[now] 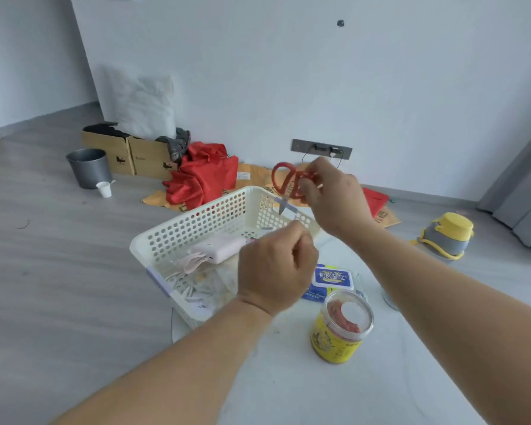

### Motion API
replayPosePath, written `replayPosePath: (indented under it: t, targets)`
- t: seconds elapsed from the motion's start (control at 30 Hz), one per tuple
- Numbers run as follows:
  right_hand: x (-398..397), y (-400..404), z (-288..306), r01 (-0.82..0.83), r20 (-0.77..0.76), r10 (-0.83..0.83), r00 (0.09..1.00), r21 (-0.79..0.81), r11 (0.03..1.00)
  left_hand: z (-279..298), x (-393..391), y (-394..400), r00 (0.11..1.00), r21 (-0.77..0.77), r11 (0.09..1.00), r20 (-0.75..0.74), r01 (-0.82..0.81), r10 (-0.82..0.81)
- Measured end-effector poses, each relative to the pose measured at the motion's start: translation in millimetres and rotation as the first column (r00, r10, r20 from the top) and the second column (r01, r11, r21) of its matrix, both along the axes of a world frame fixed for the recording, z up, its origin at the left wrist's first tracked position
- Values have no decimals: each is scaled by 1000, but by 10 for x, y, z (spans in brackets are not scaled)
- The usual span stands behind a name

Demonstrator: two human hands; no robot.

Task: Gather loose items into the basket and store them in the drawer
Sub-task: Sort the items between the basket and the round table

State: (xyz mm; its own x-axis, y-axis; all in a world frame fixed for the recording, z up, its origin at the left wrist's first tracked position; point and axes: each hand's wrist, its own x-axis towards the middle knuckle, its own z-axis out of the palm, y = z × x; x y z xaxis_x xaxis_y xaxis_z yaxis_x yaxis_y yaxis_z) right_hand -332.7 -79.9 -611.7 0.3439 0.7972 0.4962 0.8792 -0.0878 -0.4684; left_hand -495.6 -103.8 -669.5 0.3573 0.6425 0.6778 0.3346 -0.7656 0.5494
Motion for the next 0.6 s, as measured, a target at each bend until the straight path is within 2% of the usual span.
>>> replayPosePath:
  t: [0.03,0.1,0.17,0.23,0.27,0.3,0.37,0.4,0.43,0.5,0.57,0.6]
  targets:
    - [-173,19,26,-23,31,25,999,-78,997,68,-155,114,996,88,994,70,-67,61]
    - [-505,48,-1,-38,80,52,995,-172,984,149,-495,353,972,138,968,138,-209,190]
    - [-762,110,-73,-90,147,137,980,-286,954,134,-779,540,939,81,940,123,-331,320]
    - [-954,185,-136,-240,135,348,928,-500,832,37,-986,687,887,-26,889,52,-457,458]
    - [-1011,213,-152,-318,38,416,909,-582,748,-7,-1060,739,859,-69,857,-3,-511,512]
    - [-1024,244,-150,-378,-69,423,903,-597,708,-38,-1102,772,842,-88,838,-91,-538,531]
    - [-925,439,-207,-349,-159,312,937,-498,794,-96,-1173,828,801,-77,853,-395,-517,450]
    - [-801,534,-259,-260,-159,209,965,-451,854,-124,-1162,833,760,-84,877,-542,-472,358]
    - [-666,622,-310,-154,-120,111,986,-449,880,-159,-1134,824,716,-99,902,-647,-421,263]
    - [-498,765,-476,22,100,46,994,-589,808,-274,-1086,826,636,-144,931,-764,-335,111]
    - [-390,806,-697,136,378,240,894,-739,660,-319,-1007,816,574,-147,949,-817,-278,42]
    - [-388,857,-819,186,504,370,780,-751,634,-336,-980,842,555,-132,956,-831,-262,37]
